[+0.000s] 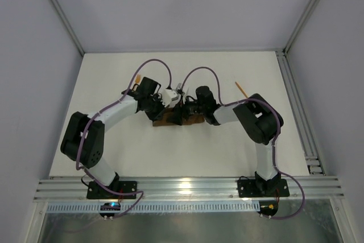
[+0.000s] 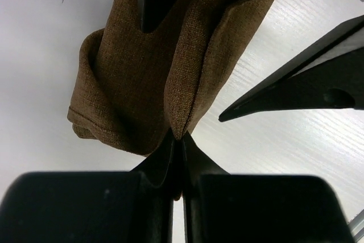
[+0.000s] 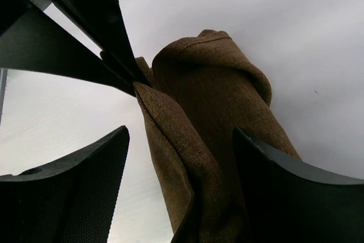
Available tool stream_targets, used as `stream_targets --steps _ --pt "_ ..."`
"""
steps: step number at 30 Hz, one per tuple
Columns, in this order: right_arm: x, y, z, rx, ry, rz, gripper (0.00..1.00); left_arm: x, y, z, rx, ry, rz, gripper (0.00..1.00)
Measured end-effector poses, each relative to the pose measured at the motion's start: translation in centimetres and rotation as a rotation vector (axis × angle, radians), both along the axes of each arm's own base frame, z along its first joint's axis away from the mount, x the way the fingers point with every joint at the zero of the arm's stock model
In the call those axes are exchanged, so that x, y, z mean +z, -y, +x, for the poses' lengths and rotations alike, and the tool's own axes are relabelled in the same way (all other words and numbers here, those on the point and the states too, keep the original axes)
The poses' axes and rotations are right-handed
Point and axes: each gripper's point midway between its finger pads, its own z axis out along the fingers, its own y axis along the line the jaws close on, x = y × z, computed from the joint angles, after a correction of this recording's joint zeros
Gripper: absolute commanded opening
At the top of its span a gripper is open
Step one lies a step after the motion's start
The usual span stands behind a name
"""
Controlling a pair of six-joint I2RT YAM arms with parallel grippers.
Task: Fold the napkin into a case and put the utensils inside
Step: Pick up the top corner of the smaller rectangle folded napkin from the center of the board, then grasp the top corner of the smaller rectangle folded napkin from the folded napkin.
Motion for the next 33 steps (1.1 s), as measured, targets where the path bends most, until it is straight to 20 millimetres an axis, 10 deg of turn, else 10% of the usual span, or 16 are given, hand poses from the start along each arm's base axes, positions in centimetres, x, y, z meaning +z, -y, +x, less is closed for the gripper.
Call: stream_targets --steps 6,13,23,33 --pt "0.1 -0.5 0.7 -0.007 -0.01 0.009 0.67 -0.1 0.4 0.3 -0.004 -0.013 -0.015 0.0" --pt "-0.1 -0.9 0.5 0.005 -0.04 0.021 0.21 -0.4 0.6 0.2 -0.003 -0.028 -0.019 0.06" --pt "-0.5 -0.8 0.3 -0.008 -0.085 0.013 0.11 0.3 -0.7 1.1 0.129 -0.061 -0.057 0.55" --pt "-1.9 -0.4 -0.8 -0.009 -0.118 -0.021 0.1 4.9 -2.4 7.5 0.388 0.147 -0.064 0.28"
